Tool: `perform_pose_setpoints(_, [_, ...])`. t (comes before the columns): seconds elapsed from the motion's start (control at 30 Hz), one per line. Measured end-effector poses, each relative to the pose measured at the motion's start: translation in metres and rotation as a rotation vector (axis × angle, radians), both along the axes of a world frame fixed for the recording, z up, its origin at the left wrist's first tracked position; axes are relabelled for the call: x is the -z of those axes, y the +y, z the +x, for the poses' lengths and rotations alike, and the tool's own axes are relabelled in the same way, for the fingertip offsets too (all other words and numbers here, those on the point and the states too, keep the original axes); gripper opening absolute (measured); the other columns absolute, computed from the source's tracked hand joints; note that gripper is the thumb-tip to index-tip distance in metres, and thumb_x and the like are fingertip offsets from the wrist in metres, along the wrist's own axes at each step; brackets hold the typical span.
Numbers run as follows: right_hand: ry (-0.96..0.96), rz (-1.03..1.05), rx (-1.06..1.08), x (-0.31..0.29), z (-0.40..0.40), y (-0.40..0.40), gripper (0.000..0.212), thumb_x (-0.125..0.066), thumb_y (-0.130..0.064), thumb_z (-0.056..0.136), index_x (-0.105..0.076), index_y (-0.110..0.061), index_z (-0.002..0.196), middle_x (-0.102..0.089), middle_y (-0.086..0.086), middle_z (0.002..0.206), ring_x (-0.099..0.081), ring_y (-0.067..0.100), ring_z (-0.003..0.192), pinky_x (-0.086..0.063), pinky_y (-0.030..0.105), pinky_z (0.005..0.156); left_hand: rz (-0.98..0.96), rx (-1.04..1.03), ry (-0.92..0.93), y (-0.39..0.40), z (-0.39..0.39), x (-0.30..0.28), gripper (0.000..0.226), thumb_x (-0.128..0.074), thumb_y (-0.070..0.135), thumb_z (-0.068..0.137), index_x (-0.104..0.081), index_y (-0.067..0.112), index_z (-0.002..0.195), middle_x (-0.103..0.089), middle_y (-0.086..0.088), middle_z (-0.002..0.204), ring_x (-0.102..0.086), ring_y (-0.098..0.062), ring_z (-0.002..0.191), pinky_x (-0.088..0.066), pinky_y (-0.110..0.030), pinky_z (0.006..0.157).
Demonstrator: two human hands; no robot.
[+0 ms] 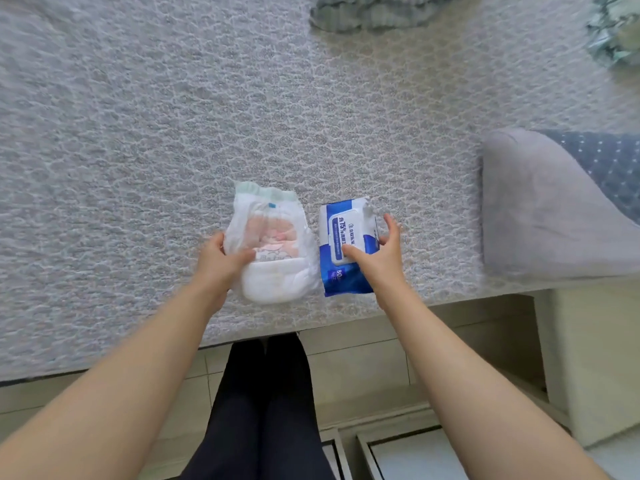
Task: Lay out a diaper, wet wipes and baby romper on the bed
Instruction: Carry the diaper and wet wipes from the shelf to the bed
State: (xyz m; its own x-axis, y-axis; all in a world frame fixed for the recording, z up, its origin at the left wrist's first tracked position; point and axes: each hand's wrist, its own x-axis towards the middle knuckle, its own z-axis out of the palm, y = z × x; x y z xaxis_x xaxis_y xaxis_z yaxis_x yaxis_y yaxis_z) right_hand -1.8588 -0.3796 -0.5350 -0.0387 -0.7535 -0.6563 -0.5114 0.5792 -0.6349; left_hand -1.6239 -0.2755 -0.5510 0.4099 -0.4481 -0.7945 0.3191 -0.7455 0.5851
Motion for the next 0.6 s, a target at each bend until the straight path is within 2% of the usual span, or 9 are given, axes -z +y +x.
perform_pose_setpoints(0.07, [-0.025, -0.042, -0.045, 0.013, -0.004, -0.003, 0.101, -0.082, -0.018, 0.070, -0.019, -0.036, 0.147, -0.047, 0.003, 0.124, -0.056, 0.008, 0.103, -0.043, 0.028, 0.093, -0.022, -0.019, 0.017, -0.003, -0.003, 0.013, 0.041, -0.070, -0.001, 0.080, -0.057, 0.014, 0.116, -0.067, -0.007, 0.106, -0.066, -0.024, 0.089, -0.053, -0.035, 0.067])
perform_pose_setpoints(0.2, [-0.069, -0.059, -0.064, 0.037, -0.015, -0.015, 0.101, -0.082, -0.017, 0.071, -0.019, -0.040, 0.147, -0.047, 0.002, 0.123, -0.057, 0.003, 0.102, -0.046, 0.024, 0.084, -0.045, -0.011, 0.051, -0.013, -0.004, 0.037, 0.043, -0.069, -0.003, 0.081, -0.055, 0.013, 0.118, -0.067, -0.005, 0.105, -0.066, -0.024, 0.089, -0.053, -0.036, 0.068])
perform_pose_setpoints(0.3, [-0.107, 0.006, -0.038, 0.054, -0.025, -0.023, 0.100, -0.082, -0.015, 0.072, -0.021, -0.041, 0.147, -0.049, 0.002, 0.127, -0.059, 0.006, 0.104, -0.050, 0.027, 0.086, -0.015, 0.057, 0.031, -0.016, -0.006, 0.053, 0.042, -0.069, -0.003, 0.081, -0.055, 0.014, 0.117, -0.067, -0.006, 0.105, -0.066, -0.024, 0.089, -0.053, -0.037, 0.069])
perform_pose_setpoints(0.4, [-0.116, 0.091, -0.059, 0.063, -0.036, -0.024, 0.088, -0.078, -0.009, 0.075, -0.029, -0.028, 0.146, -0.055, 0.004, 0.126, -0.061, 0.006, 0.100, -0.053, 0.020, 0.072, 0.066, 0.128, 0.006, -0.015, -0.011, 0.064, 0.045, -0.067, -0.001, 0.083, -0.053, 0.012, 0.125, -0.064, -0.007, 0.108, -0.063, -0.025, 0.091, -0.052, -0.035, 0.067])
perform_pose_setpoints(0.43, [-0.111, 0.114, -0.066, 0.066, -0.041, -0.024, 0.085, -0.077, -0.008, 0.076, -0.031, -0.025, 0.145, -0.056, 0.005, 0.125, -0.062, 0.007, 0.100, -0.054, 0.022, 0.072, 0.099, 0.149, -0.016, -0.013, -0.012, 0.067, 0.044, -0.065, 0.000, 0.085, -0.052, 0.012, 0.125, -0.063, -0.007, 0.109, -0.062, -0.024, 0.090, -0.050, -0.034, 0.065])
perform_pose_setpoints(0.5, [-0.115, 0.150, -0.054, 0.070, -0.048, -0.026, 0.083, -0.077, -0.008, 0.077, -0.032, -0.025, 0.145, -0.059, 0.006, 0.125, -0.063, 0.014, 0.104, -0.057, 0.036, 0.080, 0.144, 0.207, -0.066, -0.008, -0.012, 0.071, 0.040, -0.063, 0.001, 0.086, -0.052, 0.011, 0.124, -0.063, -0.007, 0.111, -0.061, -0.022, 0.089, -0.049, -0.034, 0.067])
perform_pose_setpoints(0.6, [-0.125, 0.171, -0.073, 0.071, -0.054, -0.034, 0.082, -0.075, -0.006, 0.078, -0.033, -0.026, 0.145, -0.061, 0.005, 0.121, -0.064, 0.017, 0.103, -0.055, 0.044, 0.085, 0.169, 0.284, -0.118, -0.003, -0.013, 0.073, 0.042, -0.060, 0.002, 0.089, -0.050, 0.012, 0.129, -0.061, -0.005, 0.116, -0.059, -0.025, 0.100, -0.047, -0.038, 0.082])
